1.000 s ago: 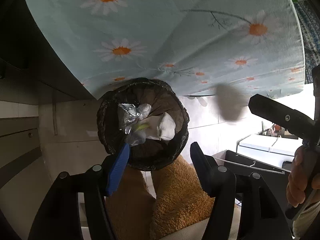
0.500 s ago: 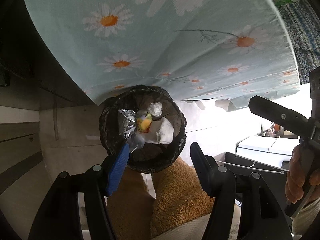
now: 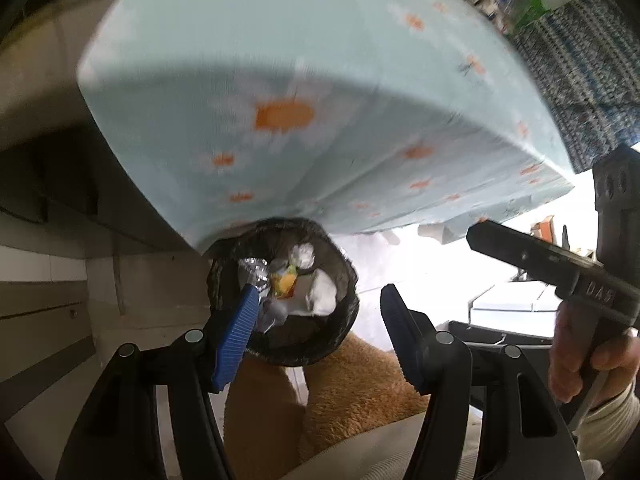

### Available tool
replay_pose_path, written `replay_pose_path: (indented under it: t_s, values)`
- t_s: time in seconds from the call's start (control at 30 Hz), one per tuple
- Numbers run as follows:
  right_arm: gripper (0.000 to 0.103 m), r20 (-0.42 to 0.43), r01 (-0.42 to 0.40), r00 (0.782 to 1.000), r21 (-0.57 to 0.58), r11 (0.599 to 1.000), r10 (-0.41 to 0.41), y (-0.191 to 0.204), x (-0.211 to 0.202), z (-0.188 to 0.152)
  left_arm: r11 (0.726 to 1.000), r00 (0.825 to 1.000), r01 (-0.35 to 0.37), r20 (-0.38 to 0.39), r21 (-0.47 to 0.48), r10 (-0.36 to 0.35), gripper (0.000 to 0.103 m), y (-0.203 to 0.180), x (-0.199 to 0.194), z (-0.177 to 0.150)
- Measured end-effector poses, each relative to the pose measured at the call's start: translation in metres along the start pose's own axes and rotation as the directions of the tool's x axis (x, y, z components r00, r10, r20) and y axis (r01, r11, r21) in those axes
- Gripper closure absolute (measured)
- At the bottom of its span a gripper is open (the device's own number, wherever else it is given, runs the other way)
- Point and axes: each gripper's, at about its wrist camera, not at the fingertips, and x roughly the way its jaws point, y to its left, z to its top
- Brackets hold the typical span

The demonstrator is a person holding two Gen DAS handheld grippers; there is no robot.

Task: Collect trash
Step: 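Raise both tools from the bin back up over the table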

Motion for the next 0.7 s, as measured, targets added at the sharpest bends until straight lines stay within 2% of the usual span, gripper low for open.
replay_pose_path:
  t_s: [0.07, 0.1, 0.17, 0.4, 0.47, 0.63, 0.7]
  values:
    - [0.030, 0.017, 0.000, 1.000, -0.007, 1.000, 0.000, 0.003, -0.008, 0.001, 1.000, 1.000, 0.011, 0.014, 0.002, -0.011, 0.042, -0.002, -0.009, 0.004]
    - [0.029, 0.024, 0.001, 1.000, -0.012, 1.000, -0.001, 0.005, -0.011, 0.001, 1.000, 1.000, 0.023, 0.020, 0.000, -0.023, 0.036, -0.004, -0.015, 0.006]
    - [0.028, 0.046, 0.009, 0.999, -0.020, 1.000, -0.008, 0.008, -0.020, 0.002, 0.999, 0.998, 0.042, 0.040, 0.007, -0.042, 0.030, -0.007, -0.025, 0.009]
    - [0.025, 0.118, 0.017, 0.993, -0.028, 0.999, -0.013, 0.014, -0.048, 0.008, 0.997, 0.995, 0.046, 0.090, 0.070, -0.052, 0.030, -0.020, -0.050, 0.019]
    - [0.024, 0.140, 0.021, 0.990, -0.033, 0.999, -0.016, 0.016, -0.058, 0.010, 0.996, 0.992, 0.043, 0.112, 0.080, -0.052, 0.024, -0.022, -0.059, 0.024]
    - [0.023, 0.197, 0.028, 0.980, -0.059, 0.998, -0.016, 0.019, -0.082, 0.019, 0.995, 0.983, 0.037, 0.177, 0.092, -0.053, 0.023, -0.028, -0.080, 0.040]
    - [0.016, 0.225, 0.035, 0.974, -0.073, 0.997, -0.018, 0.018, -0.094, 0.025, 0.995, 0.978, 0.032, 0.200, 0.095, -0.051, 0.023, -0.033, -0.087, 0.047]
